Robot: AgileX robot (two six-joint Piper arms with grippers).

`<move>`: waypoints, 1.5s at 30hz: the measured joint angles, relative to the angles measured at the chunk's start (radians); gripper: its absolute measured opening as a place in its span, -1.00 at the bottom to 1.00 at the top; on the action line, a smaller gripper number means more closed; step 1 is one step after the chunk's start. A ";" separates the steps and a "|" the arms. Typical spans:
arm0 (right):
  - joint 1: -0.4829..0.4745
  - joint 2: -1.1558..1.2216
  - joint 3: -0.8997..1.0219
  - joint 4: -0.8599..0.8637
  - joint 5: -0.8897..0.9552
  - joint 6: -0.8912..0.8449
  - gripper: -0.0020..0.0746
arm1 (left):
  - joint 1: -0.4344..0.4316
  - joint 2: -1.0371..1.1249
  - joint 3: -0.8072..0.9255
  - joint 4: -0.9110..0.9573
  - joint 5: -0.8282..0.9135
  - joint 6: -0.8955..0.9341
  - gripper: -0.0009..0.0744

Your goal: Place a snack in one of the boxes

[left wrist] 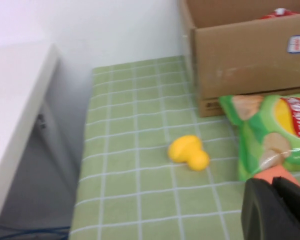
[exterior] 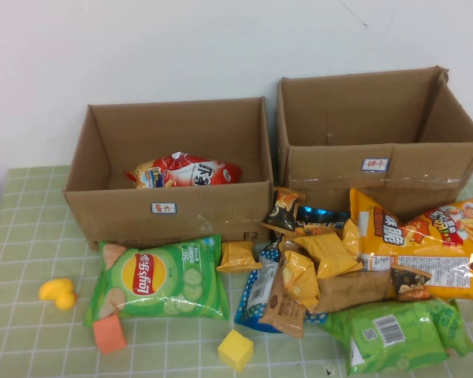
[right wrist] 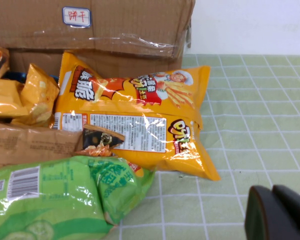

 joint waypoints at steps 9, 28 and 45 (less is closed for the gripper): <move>0.000 0.000 0.000 0.000 0.000 0.000 -0.95 | 0.099 -0.004 0.000 0.000 0.000 0.000 -0.98; 0.000 0.000 0.000 0.000 0.000 0.000 -0.95 | 0.112 -0.004 -0.001 0.000 0.003 0.000 -0.98; 0.000 0.000 0.000 0.000 0.000 0.000 -0.95 | 0.112 -0.004 -0.001 0.000 0.003 -0.003 -0.98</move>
